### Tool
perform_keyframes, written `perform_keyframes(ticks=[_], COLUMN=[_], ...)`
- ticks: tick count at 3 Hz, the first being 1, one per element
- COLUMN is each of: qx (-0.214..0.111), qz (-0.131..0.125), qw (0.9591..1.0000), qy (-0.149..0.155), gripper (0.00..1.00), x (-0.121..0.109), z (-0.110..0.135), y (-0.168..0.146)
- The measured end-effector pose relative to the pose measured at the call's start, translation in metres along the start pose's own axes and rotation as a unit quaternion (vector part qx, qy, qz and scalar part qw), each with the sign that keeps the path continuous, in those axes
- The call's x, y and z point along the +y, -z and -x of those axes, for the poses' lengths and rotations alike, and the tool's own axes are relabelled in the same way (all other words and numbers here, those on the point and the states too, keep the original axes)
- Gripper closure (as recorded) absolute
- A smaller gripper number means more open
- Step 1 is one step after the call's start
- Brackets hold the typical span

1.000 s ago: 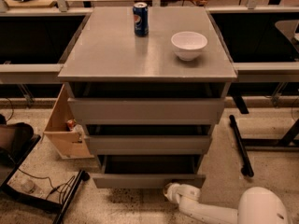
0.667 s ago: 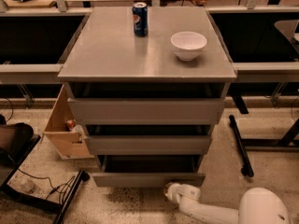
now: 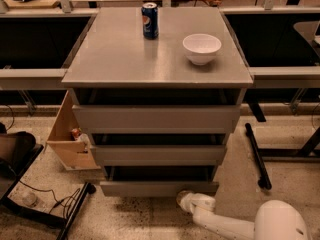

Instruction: Close bottom drawer

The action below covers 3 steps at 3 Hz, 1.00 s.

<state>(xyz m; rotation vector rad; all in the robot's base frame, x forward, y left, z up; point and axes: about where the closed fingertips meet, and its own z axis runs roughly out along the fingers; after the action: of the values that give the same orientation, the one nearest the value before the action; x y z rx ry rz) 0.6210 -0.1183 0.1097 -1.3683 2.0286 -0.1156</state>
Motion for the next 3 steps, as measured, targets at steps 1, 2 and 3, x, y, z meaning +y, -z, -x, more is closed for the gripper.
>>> perform_keyframes(ticks=[1,2,3], qx=[0.0,0.0,0.0], qz=[0.0,0.0,0.0], qw=[1.0,1.0,1.0], qy=[0.0,0.0,0.0], gripper=[0.82,0.51,0.28], x=[0.0,0.0,0.0001], z=[0.0,0.0,0.0], y=[0.0,0.0,0.0])
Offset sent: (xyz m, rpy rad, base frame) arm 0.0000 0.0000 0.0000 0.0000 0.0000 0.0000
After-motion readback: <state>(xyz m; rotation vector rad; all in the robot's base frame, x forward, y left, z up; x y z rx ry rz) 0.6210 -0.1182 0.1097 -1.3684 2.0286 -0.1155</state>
